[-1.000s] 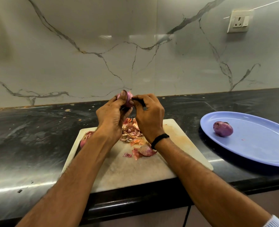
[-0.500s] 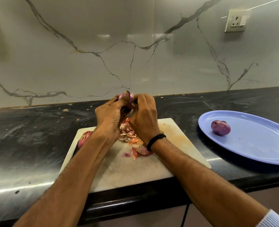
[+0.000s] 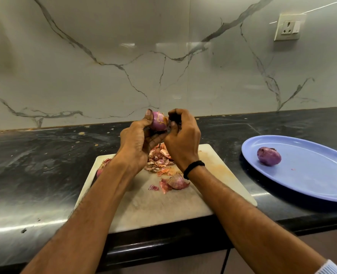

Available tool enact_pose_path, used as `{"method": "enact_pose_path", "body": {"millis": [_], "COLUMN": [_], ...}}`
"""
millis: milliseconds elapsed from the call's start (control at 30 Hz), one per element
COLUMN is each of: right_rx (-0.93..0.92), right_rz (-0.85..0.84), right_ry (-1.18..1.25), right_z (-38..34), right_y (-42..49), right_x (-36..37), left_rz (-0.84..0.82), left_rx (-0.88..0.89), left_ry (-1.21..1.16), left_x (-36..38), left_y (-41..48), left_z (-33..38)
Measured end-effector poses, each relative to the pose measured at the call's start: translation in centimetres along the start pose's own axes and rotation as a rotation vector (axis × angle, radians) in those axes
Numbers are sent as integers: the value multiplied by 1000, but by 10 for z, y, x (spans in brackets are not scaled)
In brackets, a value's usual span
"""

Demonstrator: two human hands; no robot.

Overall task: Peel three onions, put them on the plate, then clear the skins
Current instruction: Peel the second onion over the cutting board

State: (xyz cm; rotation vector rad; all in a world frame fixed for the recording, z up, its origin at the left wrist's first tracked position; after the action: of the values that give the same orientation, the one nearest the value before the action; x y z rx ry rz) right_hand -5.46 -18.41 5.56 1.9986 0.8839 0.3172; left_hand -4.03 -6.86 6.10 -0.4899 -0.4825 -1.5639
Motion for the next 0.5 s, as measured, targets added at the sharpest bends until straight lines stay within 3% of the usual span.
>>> {"method": "enact_pose_path", "body": {"millis": [300, 500], "right_rx": [-201, -180], "right_rz": [-11, -22], "right_ry": [-39, -27], "right_z": [-4, 4], "right_y": [-3, -4], "right_x": [4, 6], "left_rz": [79, 79], "left_rx": [60, 89], "left_ry": [59, 115], "left_x": [-8, -7], "left_y": [4, 4], "left_z": [3, 3]}}
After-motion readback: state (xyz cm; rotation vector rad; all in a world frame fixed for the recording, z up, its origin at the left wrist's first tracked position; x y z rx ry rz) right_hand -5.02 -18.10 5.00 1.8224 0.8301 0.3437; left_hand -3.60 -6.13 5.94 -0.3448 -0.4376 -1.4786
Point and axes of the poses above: each hand's wrist, its own y-axis towards the middle knuckle, its own x-axis out of the palm, z = x × y, the point moved 3 cm from there along y, towards the middle knuckle, and after that the axes turned 3 degrees about -y, right-handed, at the moved point
